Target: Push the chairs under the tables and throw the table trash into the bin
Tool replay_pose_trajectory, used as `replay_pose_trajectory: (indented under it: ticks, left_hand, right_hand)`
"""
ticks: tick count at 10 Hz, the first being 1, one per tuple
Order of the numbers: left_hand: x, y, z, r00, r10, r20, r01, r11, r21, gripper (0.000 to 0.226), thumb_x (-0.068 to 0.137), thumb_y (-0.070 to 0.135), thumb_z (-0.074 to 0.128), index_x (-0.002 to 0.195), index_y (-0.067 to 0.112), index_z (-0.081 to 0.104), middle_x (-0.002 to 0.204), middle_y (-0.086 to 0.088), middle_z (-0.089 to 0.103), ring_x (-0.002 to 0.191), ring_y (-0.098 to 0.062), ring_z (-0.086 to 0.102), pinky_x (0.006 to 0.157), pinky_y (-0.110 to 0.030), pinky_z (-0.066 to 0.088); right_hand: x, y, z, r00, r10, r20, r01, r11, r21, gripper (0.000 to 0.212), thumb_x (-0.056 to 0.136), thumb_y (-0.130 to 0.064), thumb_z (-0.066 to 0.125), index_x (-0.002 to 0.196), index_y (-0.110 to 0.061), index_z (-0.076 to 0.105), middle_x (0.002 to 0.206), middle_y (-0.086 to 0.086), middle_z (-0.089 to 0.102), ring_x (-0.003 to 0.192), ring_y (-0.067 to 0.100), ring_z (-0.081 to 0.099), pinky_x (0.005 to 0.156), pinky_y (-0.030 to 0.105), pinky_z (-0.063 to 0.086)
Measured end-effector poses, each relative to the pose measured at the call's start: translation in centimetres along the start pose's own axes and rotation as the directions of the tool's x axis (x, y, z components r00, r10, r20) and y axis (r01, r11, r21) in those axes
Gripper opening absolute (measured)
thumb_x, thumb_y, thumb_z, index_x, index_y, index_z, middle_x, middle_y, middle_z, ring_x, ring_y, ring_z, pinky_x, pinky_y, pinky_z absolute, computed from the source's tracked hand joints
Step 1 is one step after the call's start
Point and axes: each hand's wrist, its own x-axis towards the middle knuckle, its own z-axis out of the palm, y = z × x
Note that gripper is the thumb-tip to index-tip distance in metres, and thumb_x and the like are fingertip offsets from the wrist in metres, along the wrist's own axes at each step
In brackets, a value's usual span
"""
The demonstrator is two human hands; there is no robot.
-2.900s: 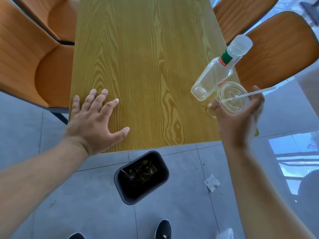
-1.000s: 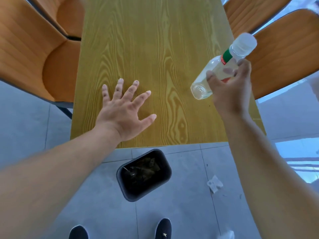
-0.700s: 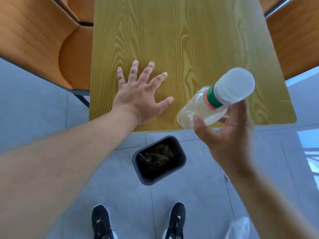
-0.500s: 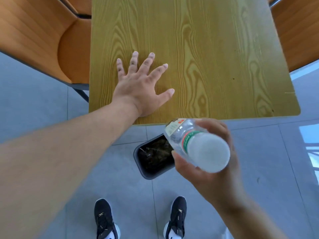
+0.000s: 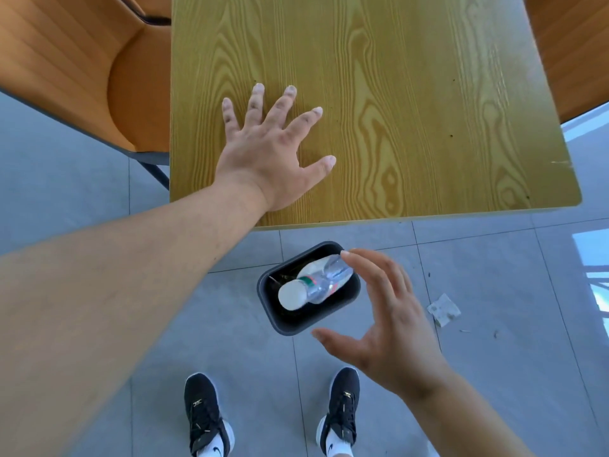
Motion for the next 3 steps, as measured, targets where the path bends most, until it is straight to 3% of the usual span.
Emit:
replay_pose_trajectory:
  ticks: [3]
  left_hand:
    - [-0.12, 0.22, -0.42, 1.0, 0.012, 0.021, -0.013, 1.0, 0.02, 0.085, 0.087, 0.09, 0.02, 0.16, 0.047, 0.025, 0.176, 0.0, 0.009, 0.16, -0.038, -0.006, 0.121, -0.072, -0.008]
  right_hand:
    - [0.15, -0.03, 0.51, 0.998, 0.037, -0.055, -0.039, 0.998, -0.039, 0.082, 0.083, -0.059, 0.073, 0.151, -0.024, 0.044, 0.154, -0.011, 0.042, 0.144, 0.015, 0.041, 0.116, 0.027, 0.036]
